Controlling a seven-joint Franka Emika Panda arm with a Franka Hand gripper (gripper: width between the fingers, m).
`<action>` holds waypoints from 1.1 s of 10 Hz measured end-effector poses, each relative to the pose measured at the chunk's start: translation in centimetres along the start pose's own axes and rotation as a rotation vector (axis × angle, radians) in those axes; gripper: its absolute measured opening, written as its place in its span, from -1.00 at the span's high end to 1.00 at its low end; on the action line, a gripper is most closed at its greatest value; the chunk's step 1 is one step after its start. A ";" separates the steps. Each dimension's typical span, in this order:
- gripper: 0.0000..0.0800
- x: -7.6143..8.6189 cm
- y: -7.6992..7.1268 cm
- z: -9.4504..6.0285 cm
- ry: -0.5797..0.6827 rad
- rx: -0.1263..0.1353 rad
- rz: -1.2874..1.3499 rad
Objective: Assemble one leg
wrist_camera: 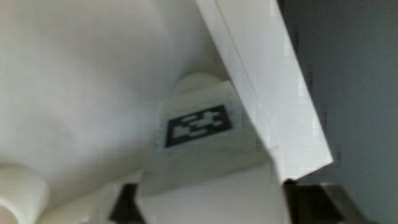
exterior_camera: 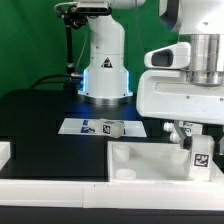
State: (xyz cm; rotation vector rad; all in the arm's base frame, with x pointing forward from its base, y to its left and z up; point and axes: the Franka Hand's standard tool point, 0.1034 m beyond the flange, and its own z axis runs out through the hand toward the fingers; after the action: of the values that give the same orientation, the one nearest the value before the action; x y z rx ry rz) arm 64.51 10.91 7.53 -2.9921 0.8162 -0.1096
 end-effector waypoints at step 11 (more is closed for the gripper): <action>-0.33 0.9 1.6 -0.6 -0.002 -0.043 0.192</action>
Offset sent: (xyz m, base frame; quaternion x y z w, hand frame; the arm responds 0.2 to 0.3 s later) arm 0.0038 0.0018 -0.0003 0.0114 0.0002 0.1821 0.9832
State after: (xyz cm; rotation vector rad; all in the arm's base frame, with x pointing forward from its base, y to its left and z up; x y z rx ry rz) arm 64.47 9.05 8.15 -2.9319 1.1132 -0.0845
